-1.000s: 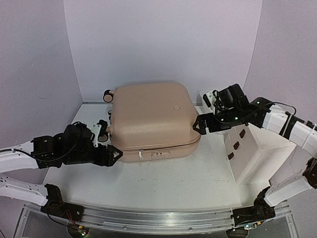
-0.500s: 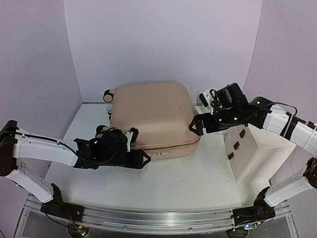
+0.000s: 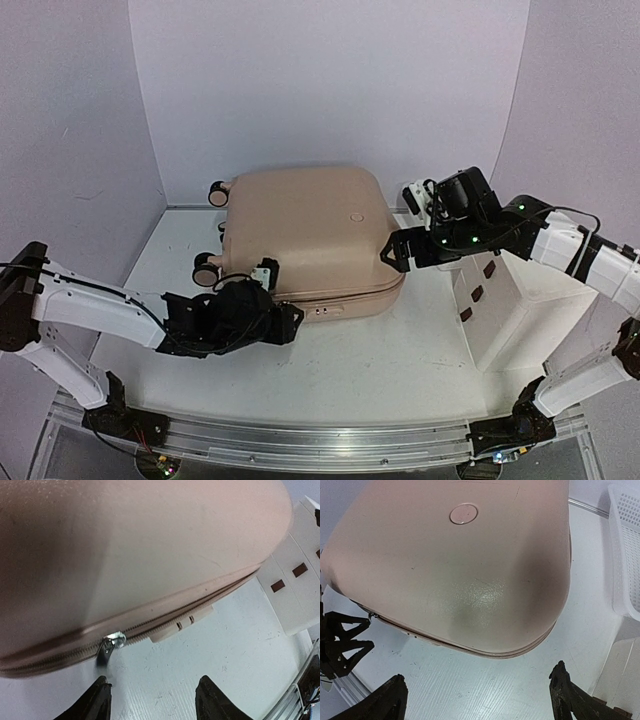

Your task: Open, take out, and arrange the luggage

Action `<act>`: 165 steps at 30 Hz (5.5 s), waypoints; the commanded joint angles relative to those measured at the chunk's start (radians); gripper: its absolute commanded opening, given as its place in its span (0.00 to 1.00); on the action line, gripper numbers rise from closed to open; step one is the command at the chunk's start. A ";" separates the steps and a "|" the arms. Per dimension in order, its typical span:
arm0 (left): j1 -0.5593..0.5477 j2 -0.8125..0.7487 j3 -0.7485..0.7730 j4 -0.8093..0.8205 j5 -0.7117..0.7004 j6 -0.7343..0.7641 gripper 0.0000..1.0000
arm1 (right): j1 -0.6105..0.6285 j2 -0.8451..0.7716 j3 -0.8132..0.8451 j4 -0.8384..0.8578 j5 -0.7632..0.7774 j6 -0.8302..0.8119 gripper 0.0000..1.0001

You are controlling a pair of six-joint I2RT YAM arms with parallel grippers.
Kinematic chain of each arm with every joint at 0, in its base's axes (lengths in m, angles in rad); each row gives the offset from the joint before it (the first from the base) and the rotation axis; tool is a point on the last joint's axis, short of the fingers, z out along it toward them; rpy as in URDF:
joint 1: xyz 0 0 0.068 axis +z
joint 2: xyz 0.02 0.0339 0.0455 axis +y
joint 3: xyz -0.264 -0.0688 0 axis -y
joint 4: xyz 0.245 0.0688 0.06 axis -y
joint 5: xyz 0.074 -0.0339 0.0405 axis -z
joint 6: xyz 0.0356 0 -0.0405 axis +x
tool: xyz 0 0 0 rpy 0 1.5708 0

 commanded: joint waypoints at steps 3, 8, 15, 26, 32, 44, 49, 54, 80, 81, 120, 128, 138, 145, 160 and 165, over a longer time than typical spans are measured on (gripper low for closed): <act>-0.060 -0.048 -0.012 -0.081 -0.247 -0.071 0.60 | 0.006 -0.013 0.017 0.065 0.010 0.012 0.98; -0.056 -0.069 -0.034 -0.094 -0.229 -0.064 0.73 | 0.006 -0.022 0.006 0.065 0.014 0.014 0.98; -0.037 -0.042 -0.034 -0.091 -0.265 -0.192 0.78 | 0.006 -0.040 -0.003 0.066 0.020 0.019 0.98; -0.038 0.165 0.123 -0.089 -0.347 -0.112 0.56 | 0.008 -0.064 -0.004 0.070 0.028 0.025 0.98; -0.038 0.193 0.156 -0.085 -0.415 -0.066 0.40 | 0.008 -0.065 -0.001 0.070 0.024 0.028 0.98; -0.033 0.048 0.052 -0.091 -0.397 0.003 0.00 | 0.011 -0.049 -0.016 0.067 0.077 0.020 0.98; 0.009 -0.084 -0.044 -0.116 -0.346 -0.021 0.00 | 0.016 -0.047 -0.013 0.065 0.087 0.013 0.98; 0.109 -0.208 -0.119 -0.261 -0.301 -0.095 0.00 | 0.018 -0.048 -0.015 0.058 0.119 -0.005 0.98; 0.493 -0.549 -0.039 -0.689 0.289 0.284 0.85 | 0.274 0.129 0.171 0.047 0.106 -0.116 0.98; 0.494 -0.581 -0.003 -0.727 0.299 0.312 0.86 | 0.280 0.137 0.173 0.060 0.094 -0.115 0.98; 1.190 -0.181 0.192 -0.528 1.444 0.438 0.67 | 0.382 0.341 0.369 0.045 0.110 -0.211 0.98; 1.025 -0.273 0.137 -0.438 1.430 0.251 0.46 | 0.425 0.400 0.408 0.075 0.181 -0.298 0.98; 0.928 -0.340 0.026 -0.311 1.438 0.067 0.34 | 0.501 0.427 0.349 0.264 0.155 -0.921 0.98; 0.858 -0.333 0.062 -0.479 1.441 0.281 0.72 | 0.501 0.474 0.357 0.376 0.118 -1.067 0.98; 0.851 -0.310 0.090 -0.631 1.515 0.398 0.52 | 0.538 0.484 0.305 0.465 0.090 -1.053 0.97; 0.851 -0.355 0.064 -0.539 1.526 0.261 0.43 | 0.563 0.495 0.277 0.545 0.129 -1.131 0.96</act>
